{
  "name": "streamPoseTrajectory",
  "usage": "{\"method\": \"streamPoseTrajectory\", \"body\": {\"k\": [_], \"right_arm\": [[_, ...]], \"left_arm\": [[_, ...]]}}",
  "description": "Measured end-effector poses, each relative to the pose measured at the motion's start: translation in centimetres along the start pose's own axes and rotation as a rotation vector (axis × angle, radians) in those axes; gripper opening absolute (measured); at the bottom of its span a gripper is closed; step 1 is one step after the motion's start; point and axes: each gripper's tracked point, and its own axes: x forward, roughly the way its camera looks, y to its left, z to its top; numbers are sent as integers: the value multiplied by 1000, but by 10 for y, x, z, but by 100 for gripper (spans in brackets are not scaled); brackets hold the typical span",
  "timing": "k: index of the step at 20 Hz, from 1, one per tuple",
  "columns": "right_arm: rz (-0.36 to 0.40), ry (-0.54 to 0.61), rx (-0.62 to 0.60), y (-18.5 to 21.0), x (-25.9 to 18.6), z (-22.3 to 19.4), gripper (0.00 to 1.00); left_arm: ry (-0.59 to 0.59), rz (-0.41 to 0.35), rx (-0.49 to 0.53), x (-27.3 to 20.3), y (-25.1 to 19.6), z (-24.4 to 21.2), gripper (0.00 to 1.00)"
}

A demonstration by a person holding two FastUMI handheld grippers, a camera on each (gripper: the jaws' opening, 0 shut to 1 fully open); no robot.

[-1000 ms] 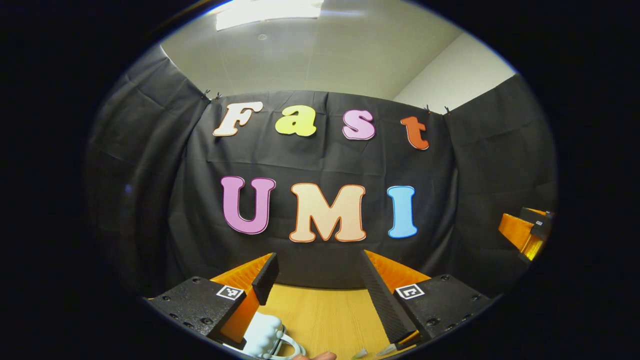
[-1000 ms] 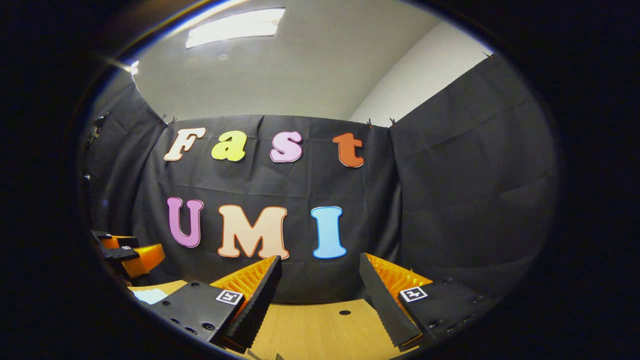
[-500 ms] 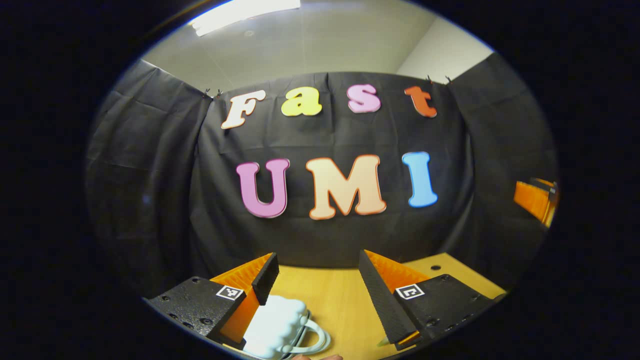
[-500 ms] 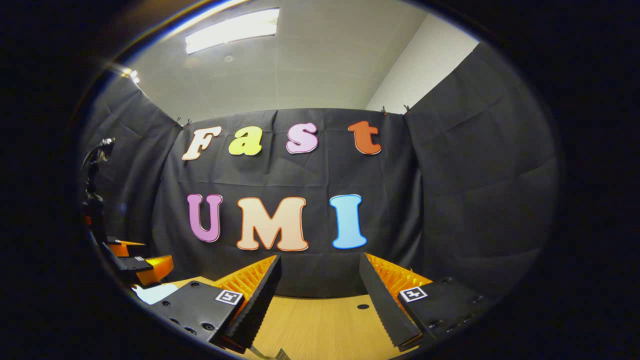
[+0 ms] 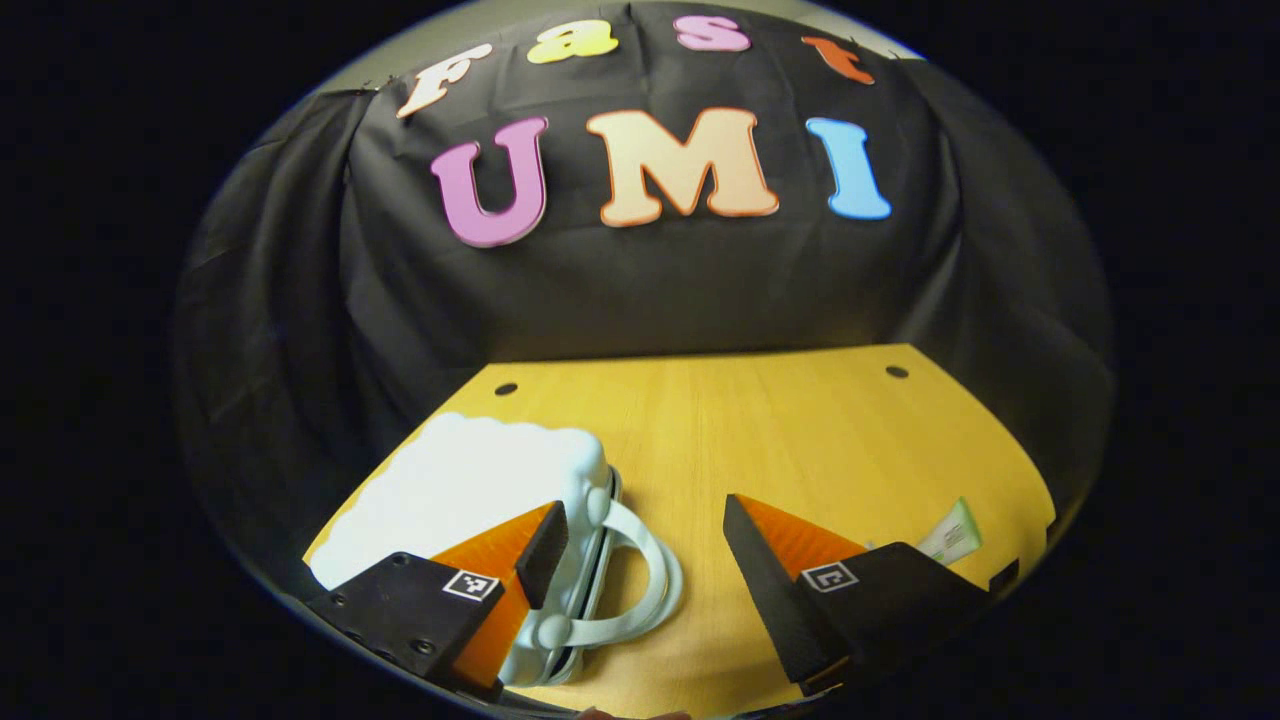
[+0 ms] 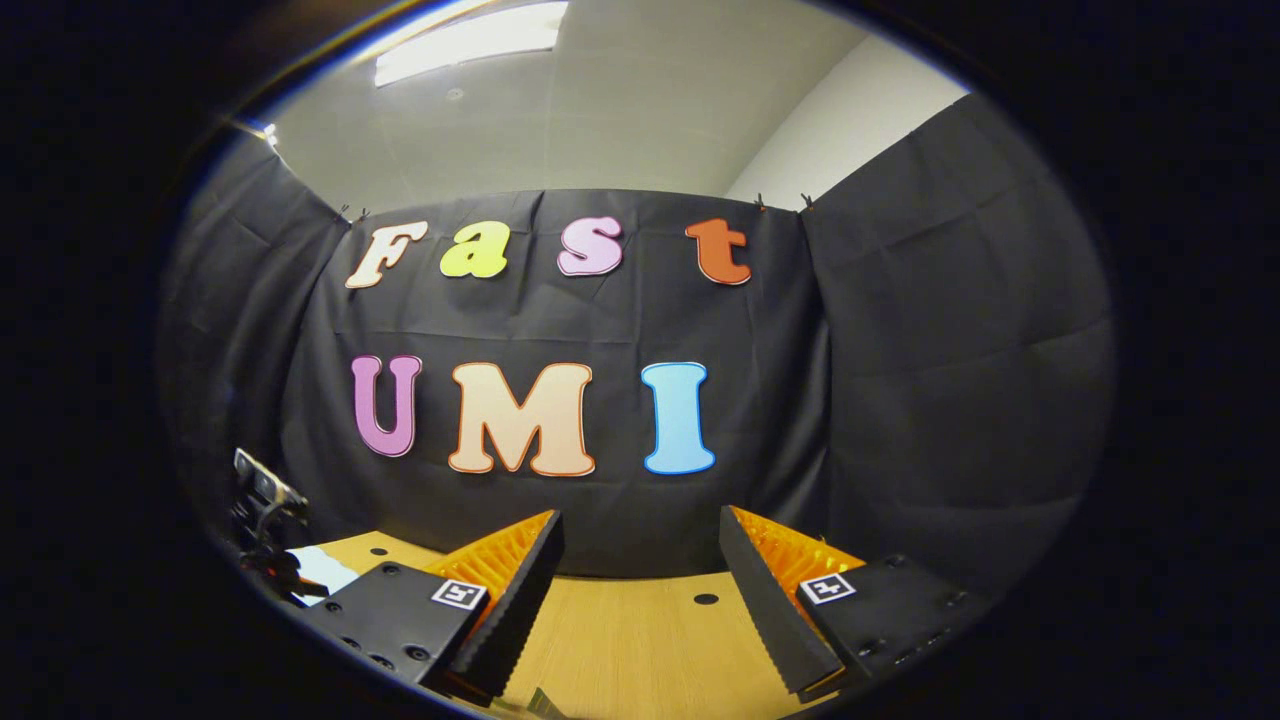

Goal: First open the suitcase, pack the skin care products into it, and then close the suitcase.

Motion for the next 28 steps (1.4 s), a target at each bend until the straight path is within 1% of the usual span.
{"method": "streamPoseTrajectory", "body": {"k": [2, 5, 8, 10, 12, 14, 15, 16, 17, 18, 19, 20, 21, 22, 23, 25, 28], "right_arm": [[-18, 33, -33, 5, 0, -10, 97], [7, 61, -48, 19, -7, -20, 98], [21, 84, -81, 25, -10, -30, 98], [34, 90, -103, 30, -11, -33, 98], [28, 90, -123, 28, -13, -34, 98], [32, 81, -128, 30, -16, -34, 98], [33, 72, -138, 30, -18, -33, 98], [30, 63, -150, 28, -19, -33, 98], [27, 60, -156, 28, -20, -33, 99], [27, 62, -154, 27, -21, -35, 98], [25, 62, -149, 27, -23, -35, 98], [20, 61, -147, 25, -25, -36, 98], [18, 59, -147, 25, -27, -37, 98], [20, 60, -147, 26, -28, -39, 98], [23, 63, -148, 26, -30, -42, 98], [31, 66, -149, 28, -31, -45, 98], [54, 64, -131, 35, -31, -47, 98]], "left_arm": [[89, -13, 35, 15, -1, -24, 93], [185, -67, 61, 29, -14, -50, 92], [269, -118, 59, 40, -26, -67, 91], [310, -172, 19, 42, -38, -73, 84], [341, -202, -11, 43, -43, -75, 77], [364, -209, -11, 45, -43, -78, 70], [381, -207, -6, 47, -40, -81, 62], [397, -204, -8, 49, -37, -82, 58], [415, -196, -18, 50, -32, -85, 48], [424, -176, -34, 51, -24, -85, 41], [444, -178, -76, 53, -23, -88, 18], [459, -191, -107, 48, -25, -82, 10], [461, -204, -113, 46, -26, -78, 10], [452, -205, -92, 44, -25, -74, 8], [444, -187, -54, 43, -24, -71, 5], [428, -166, 10, 40, -29, -64, 4], [426, -173, 7, 33, -26, -53, 3]]}}
